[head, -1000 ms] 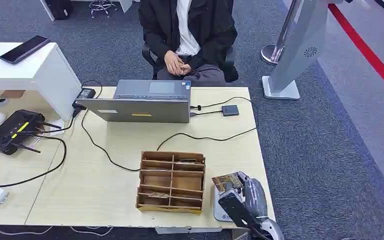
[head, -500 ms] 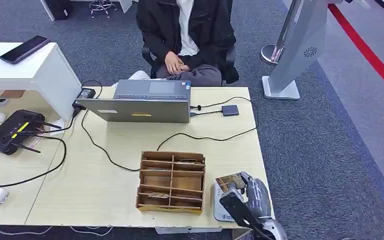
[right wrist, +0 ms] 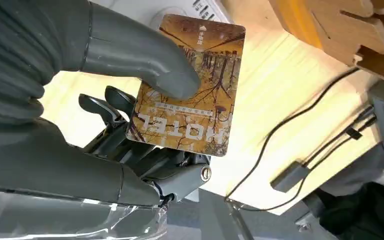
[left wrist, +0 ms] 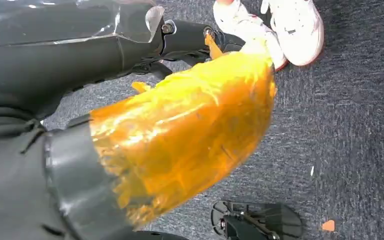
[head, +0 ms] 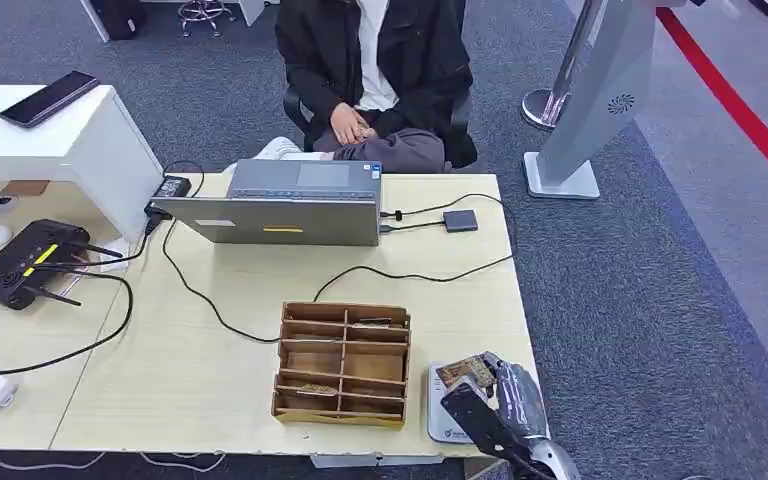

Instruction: Pass the card to the sensor for recognition and then transmit it.

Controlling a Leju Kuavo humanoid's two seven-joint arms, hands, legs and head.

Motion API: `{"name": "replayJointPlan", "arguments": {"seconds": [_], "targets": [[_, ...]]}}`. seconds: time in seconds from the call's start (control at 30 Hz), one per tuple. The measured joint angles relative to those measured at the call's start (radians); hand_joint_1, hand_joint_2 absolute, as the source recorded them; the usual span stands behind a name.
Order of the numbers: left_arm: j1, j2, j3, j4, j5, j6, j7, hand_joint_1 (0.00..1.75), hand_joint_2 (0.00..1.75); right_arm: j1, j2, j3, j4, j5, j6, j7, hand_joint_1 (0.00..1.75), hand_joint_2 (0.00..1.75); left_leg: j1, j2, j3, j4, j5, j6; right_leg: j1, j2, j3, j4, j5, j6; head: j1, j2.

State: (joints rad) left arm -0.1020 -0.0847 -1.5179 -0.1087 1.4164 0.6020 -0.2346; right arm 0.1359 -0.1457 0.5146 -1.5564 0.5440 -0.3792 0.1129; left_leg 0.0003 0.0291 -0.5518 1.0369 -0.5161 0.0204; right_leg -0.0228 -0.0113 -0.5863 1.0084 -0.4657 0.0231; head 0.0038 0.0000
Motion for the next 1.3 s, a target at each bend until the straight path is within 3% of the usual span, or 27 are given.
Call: {"name": "replayJointPlan", "arguments": {"seconds": [0.9, 0.97, 1.07, 1.3], "targets": [[0.001, 0.000, 0.000, 0.000, 0.014, 0.001, -0.004, 0.00, 0.00, -0.004, -0.037, 0.003, 0.001, -0.007, 0.059, 0.057, 1.75, 1.75, 0.000, 0.000, 0.000, 0.000, 0.000, 0.000, 0.000, 0.000, 0.000, 0.000, 0.000, 0.000, 0.000, 0.000], [0.003, 0.002, 0.003, 0.000, 0.026, -0.056, 0.006, 0.00, 0.00, -0.006, -0.041, 0.003, 0.002, -0.001, 0.068, 0.079, 1.75, 1.75, 0.000, 0.000, 0.000, 0.000, 0.000, 0.000, 0.000, 0.000, 0.000, 0.000, 0.000, 0.000, 0.000, 0.000], [0.024, 0.008, 0.021, 0.000, 0.046, -0.218, 0.026, 0.00, 0.00, -0.006, -0.040, 0.003, 0.002, 0.033, 0.077, 0.122, 1.75, 1.75, 0.000, 0.000, 0.000, 0.000, 0.000, 0.000, 0.000, 0.000, 0.000, 0.000, 0.000, 0.000, 0.000, 0.000], [0.055, 0.013, 0.049, 0.028, 0.088, -0.445, 0.046, 0.00, 0.00, -0.014, -0.034, 0.000, 0.002, 0.071, 0.149, 0.158, 1.75, 1.75, 0.000, 0.000, 0.000, 0.000, 0.000, 0.000, 0.000, 0.000, 0.000, 0.000, 0.000, 0.000, 0.000, 0.000]]}}
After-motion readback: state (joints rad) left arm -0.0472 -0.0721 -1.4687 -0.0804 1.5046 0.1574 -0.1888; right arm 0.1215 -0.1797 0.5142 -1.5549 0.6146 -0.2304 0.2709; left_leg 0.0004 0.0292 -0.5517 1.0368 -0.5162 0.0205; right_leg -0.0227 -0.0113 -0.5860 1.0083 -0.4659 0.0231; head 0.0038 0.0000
